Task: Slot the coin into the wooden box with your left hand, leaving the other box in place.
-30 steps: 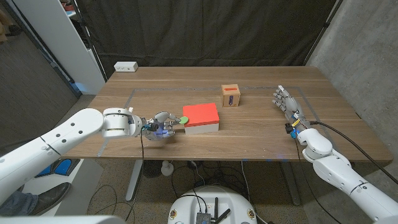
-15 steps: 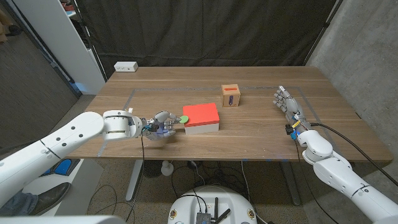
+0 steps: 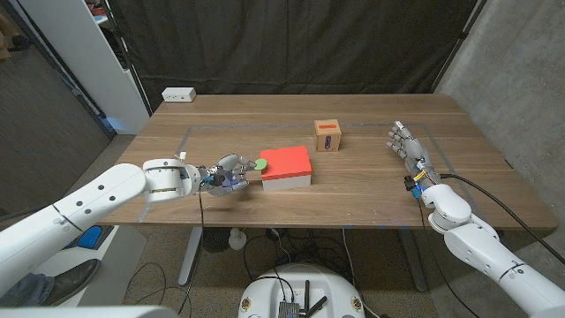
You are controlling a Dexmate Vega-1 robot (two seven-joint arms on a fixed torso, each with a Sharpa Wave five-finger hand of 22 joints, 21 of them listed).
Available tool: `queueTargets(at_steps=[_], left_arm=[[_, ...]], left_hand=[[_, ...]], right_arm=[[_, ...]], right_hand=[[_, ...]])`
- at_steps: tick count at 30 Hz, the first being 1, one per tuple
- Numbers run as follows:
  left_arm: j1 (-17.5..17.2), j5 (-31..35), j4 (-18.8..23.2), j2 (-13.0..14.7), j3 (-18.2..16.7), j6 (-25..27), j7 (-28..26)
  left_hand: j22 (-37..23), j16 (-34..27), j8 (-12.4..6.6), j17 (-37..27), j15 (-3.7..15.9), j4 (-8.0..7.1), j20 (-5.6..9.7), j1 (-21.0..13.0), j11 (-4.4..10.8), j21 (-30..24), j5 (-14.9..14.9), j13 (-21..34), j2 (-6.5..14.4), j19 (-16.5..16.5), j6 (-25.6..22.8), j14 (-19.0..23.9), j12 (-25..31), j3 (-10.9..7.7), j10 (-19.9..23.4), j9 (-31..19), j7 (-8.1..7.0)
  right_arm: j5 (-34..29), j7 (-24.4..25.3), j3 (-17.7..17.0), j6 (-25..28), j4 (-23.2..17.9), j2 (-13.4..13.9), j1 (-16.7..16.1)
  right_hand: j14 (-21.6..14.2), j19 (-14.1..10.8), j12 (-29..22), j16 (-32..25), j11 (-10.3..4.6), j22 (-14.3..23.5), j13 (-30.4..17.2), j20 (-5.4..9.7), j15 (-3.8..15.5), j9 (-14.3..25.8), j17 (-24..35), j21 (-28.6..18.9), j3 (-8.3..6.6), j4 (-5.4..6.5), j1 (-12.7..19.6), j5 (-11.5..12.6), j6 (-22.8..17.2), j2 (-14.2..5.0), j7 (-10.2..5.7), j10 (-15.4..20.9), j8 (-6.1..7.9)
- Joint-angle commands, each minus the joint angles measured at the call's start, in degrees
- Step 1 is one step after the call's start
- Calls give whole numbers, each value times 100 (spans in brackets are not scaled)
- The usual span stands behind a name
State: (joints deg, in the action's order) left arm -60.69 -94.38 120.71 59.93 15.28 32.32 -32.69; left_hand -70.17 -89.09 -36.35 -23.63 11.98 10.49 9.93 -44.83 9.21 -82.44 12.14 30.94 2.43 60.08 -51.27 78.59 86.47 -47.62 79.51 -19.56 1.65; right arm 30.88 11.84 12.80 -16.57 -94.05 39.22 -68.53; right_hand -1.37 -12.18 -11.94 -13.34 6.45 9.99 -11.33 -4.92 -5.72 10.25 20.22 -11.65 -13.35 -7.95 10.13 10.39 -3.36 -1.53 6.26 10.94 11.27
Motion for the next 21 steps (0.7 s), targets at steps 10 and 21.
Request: queueTargets(at_steps=[10, 21], left_arm=[[-386, 811, 146, -172, -411, -646, 388], [-79, 1432, -19, -401, -237, -650, 511]], left_hand=[[-31, -77, -61, -45, -8, 4, 218, -227, -33, -62, 47, 24, 142, -46, -366, -11, 44, 36, -21, -61, 55], [-34, -51, -42, 0, -11, 1, 218, -238, -47, -98, 55, 27, 144, -58, -393, -34, 50, 43, -25, -34, 92]], right_arm=[[-77, 97, -35, 92, -211, 29, -46], [-119, 165, -84, 214, -387, 98, -80]], right_hand=[[-48, -45, -33, -19, -19, 14, -23, 10, -10, 32, -4, 4, -3, -6, 80, -8, -12, -7, -12, 69, 0], [-58, -47, -29, -21, -11, 15, -25, 5, -10, 32, -5, 6, -3, -6, 82, -8, -7, -9, -12, 72, -3]])
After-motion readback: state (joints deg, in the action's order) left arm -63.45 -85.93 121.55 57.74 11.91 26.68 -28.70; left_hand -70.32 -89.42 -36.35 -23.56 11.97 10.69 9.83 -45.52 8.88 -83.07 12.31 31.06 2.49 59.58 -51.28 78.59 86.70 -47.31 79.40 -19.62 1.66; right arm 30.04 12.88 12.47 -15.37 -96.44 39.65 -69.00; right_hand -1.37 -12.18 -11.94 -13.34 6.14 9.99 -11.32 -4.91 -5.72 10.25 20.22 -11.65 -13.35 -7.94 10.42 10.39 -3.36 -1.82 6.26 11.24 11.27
